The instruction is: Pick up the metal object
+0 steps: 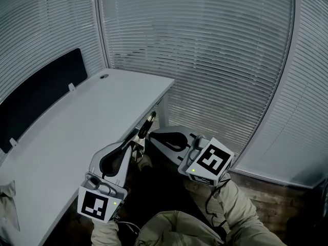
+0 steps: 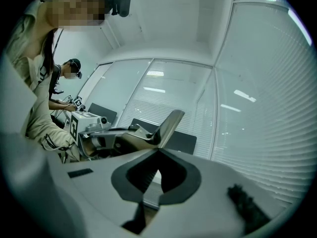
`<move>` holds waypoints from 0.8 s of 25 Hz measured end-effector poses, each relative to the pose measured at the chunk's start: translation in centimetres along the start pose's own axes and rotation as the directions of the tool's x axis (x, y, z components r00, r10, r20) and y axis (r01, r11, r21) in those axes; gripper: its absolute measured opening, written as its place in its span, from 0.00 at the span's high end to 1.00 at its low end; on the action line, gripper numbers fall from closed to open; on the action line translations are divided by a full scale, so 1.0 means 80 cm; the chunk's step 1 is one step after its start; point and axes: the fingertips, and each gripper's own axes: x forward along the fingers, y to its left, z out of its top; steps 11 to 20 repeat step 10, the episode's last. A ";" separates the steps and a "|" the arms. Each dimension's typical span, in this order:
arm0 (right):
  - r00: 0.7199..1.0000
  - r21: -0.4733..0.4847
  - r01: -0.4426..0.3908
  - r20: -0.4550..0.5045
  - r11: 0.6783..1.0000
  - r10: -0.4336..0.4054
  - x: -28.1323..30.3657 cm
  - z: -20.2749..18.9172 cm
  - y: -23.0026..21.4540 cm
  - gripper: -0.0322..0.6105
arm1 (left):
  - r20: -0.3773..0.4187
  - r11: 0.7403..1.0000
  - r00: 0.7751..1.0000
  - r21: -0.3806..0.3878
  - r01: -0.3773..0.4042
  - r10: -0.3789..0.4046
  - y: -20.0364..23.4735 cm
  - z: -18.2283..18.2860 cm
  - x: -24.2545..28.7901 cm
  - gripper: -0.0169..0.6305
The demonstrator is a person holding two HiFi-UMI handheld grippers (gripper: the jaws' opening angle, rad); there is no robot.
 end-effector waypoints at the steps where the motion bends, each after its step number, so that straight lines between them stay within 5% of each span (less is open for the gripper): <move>1: 1.000 0.001 0.000 -0.003 1.000 0.000 -0.001 0.002 0.000 0.95 | -0.009 1.000 1.000 -0.005 0.000 -0.001 -0.001 -0.001 -0.001 0.95; 10: 1.000 0.002 0.015 0.004 1.000 -0.015 -0.004 -0.009 0.006 0.95 | -0.137 0.999 0.990 -0.032 0.006 -0.010 -0.013 -0.042 -0.013 0.95; 20: 1.000 0.002 0.015 0.004 1.000 -0.015 -0.004 -0.009 0.006 0.95 | -0.137 0.999 0.990 -0.032 0.006 -0.010 -0.013 -0.042 -0.013 0.95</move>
